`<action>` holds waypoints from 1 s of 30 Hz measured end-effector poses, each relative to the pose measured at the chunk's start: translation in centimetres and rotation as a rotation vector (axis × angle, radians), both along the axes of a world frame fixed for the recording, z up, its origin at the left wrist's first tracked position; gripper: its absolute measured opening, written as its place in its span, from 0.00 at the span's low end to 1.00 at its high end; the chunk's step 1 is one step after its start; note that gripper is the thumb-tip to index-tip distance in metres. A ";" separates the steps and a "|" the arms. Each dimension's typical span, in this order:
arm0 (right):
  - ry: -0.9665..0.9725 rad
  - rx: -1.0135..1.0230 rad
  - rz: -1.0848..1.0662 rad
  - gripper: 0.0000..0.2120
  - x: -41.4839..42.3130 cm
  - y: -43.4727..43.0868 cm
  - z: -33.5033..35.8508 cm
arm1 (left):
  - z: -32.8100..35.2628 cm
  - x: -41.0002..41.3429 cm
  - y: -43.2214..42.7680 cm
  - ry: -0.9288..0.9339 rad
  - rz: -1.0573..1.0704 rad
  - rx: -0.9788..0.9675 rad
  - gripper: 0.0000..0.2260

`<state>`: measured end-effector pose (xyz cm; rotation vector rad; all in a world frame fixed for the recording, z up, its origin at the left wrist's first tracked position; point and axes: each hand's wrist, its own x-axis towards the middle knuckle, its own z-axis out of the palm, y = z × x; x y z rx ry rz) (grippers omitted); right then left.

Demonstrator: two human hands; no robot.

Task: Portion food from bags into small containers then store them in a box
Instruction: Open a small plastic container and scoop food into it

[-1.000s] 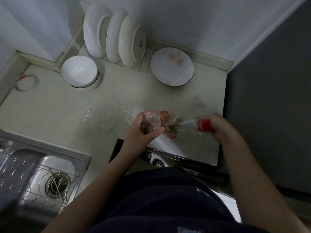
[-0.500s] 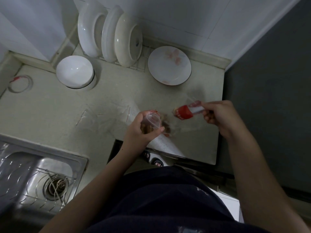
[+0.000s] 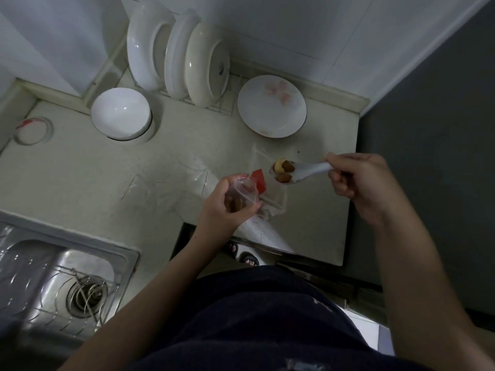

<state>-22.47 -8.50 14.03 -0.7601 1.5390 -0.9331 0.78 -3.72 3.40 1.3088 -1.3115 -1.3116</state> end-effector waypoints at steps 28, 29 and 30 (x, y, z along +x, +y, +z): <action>0.543 -0.531 0.203 0.09 5.3 2.9 3.4 | 1.6 1.6 1.4 0.173 0.432 -0.334 0.26; 0.540 -0.518 0.195 0.09 5.3 2.8 3.3 | 1.6 1.7 1.4 0.190 0.465 -0.301 0.27; 0.541 -0.504 0.192 0.09 5.4 2.8 3.1 | 1.6 1.7 1.6 0.205 0.486 -0.267 0.28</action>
